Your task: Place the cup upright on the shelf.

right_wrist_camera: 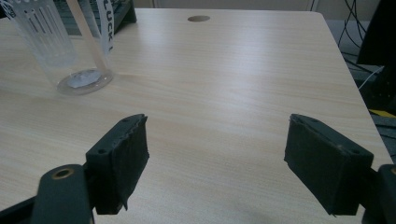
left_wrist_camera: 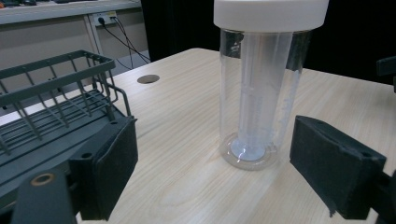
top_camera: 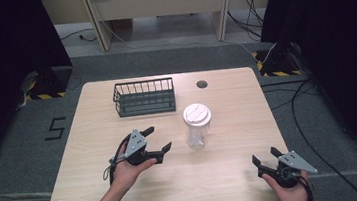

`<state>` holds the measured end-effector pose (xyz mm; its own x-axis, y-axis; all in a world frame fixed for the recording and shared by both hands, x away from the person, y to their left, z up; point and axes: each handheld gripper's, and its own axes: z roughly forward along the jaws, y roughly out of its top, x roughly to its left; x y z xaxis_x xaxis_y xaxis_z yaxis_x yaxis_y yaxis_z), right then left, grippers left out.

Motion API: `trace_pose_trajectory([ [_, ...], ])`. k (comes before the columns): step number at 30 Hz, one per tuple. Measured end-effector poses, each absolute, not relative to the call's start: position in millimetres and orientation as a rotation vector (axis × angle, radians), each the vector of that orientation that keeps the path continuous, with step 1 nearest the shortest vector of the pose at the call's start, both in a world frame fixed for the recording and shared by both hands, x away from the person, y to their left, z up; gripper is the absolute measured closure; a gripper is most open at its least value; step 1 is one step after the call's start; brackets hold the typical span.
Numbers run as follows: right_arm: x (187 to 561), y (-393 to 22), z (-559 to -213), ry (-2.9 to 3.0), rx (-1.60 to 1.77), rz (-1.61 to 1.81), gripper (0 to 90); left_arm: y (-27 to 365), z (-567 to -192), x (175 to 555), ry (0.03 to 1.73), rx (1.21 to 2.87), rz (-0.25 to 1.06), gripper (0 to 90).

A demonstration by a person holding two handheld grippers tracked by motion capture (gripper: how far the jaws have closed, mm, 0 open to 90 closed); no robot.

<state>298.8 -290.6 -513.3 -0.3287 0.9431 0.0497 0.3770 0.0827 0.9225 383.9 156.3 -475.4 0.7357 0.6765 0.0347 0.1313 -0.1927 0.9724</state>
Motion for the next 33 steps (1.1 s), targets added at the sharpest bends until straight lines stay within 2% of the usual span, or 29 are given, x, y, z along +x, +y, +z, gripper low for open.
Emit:
trace_pose_trajectory([
  [14,299,-291,-513,1.778,1.309,1.230,22.0,121,-473,397,0.593,1.739,0.521,14.7],
  [33,301,-290,-513,1.793,1.305,1.226,21.9,81,-489,415,0.591,1.793,0.466,14.5],
])
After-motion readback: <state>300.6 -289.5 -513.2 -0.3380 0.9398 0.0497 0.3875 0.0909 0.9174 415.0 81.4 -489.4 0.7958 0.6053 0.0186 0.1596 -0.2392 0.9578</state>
